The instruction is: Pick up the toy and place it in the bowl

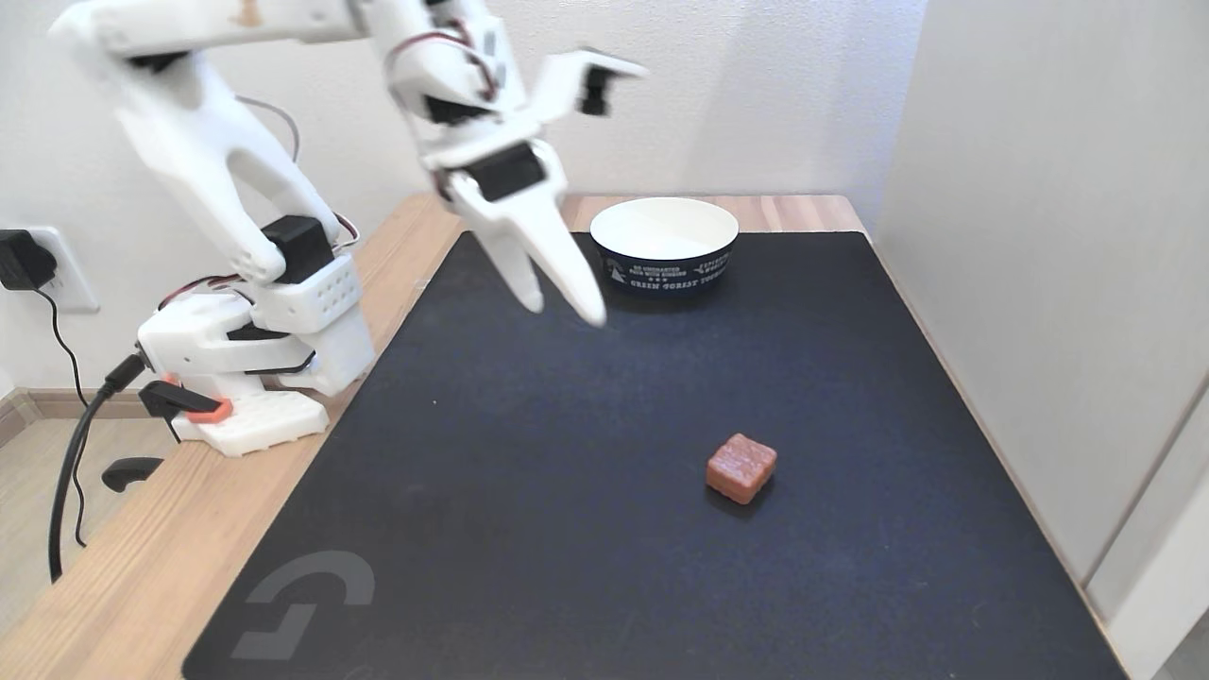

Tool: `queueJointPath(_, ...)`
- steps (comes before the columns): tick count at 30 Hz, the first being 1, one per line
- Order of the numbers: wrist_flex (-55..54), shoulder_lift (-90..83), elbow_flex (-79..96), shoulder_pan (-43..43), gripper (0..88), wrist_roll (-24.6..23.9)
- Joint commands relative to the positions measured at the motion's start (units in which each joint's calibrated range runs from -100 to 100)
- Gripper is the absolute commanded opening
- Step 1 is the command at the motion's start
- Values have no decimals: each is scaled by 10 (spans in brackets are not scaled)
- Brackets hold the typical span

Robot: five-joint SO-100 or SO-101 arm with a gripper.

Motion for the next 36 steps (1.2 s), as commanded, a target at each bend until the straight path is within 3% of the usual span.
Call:
queueJointPath(1,74,177,-243,19,446,2)
queueJointPath(15,77,539,-589,60,446,71)
queueJointPath(26,102,734,-800,53,446,65)
queueJointPath(36,93,758,-825,22,446,65)
